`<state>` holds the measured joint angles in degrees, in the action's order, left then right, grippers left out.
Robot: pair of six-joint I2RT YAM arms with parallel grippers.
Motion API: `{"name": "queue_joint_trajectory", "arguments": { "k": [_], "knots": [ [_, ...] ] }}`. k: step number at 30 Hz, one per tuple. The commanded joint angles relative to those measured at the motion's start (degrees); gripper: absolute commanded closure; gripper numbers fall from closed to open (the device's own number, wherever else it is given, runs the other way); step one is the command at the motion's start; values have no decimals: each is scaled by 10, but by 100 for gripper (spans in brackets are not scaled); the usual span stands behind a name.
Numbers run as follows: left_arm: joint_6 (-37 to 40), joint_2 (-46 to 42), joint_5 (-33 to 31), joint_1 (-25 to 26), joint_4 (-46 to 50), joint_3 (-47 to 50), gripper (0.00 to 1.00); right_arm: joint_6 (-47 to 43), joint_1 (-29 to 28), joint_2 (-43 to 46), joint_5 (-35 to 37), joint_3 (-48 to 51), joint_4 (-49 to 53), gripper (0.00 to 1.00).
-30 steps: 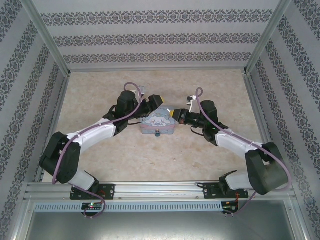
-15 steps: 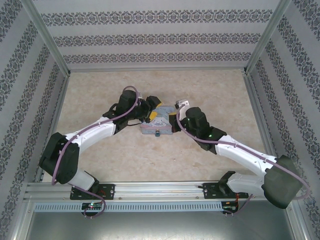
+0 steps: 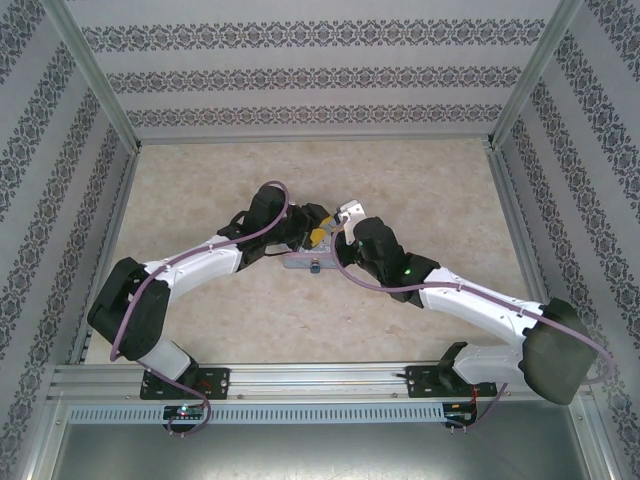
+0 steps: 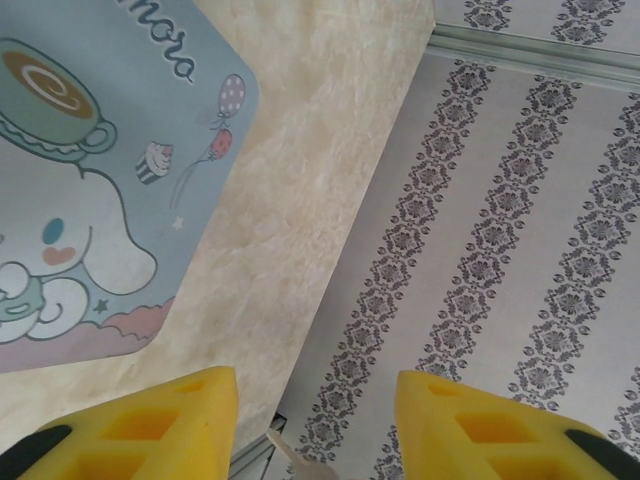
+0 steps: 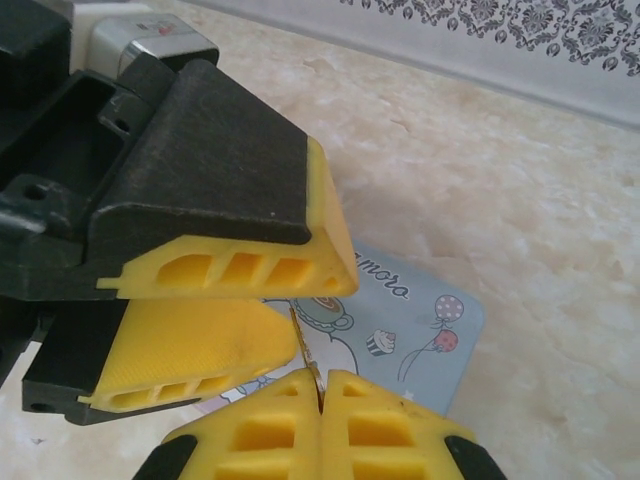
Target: Unlock the padlock with the key
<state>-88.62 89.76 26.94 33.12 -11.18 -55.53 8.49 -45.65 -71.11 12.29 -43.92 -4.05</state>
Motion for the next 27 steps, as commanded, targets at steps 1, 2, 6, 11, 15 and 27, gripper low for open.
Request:
{"name": "queue_joint_trajectory", "arguments": {
  "k": [1, 2, 6, 11, 15, 27],
  "knots": [
    [-20, 9, -5, 10, -35, -6, 57, -13, -8, -5, 18, -17, 2, 100],
    [-20, 10, -6, 11, -37, -7, 58, -13, -8, -5, 18, -17, 2, 100],
    [-22, 16, -5, 15, -41, -12, 60, -11, -10, -7, 19, -15, 1, 100],
    [-26, 22, -5, 21, -46, -13, 66, -9, -9, -9, 19, -15, 1, 100],
    [-27, 23, -7, 23, -47, -15, 69, -10, -10, -11, 20, -15, 1, 100],
    [-25, 26, -8, 26, -39, -23, 83, -7, -10, -16, 21, -17, 1, 100]
  ]
}}
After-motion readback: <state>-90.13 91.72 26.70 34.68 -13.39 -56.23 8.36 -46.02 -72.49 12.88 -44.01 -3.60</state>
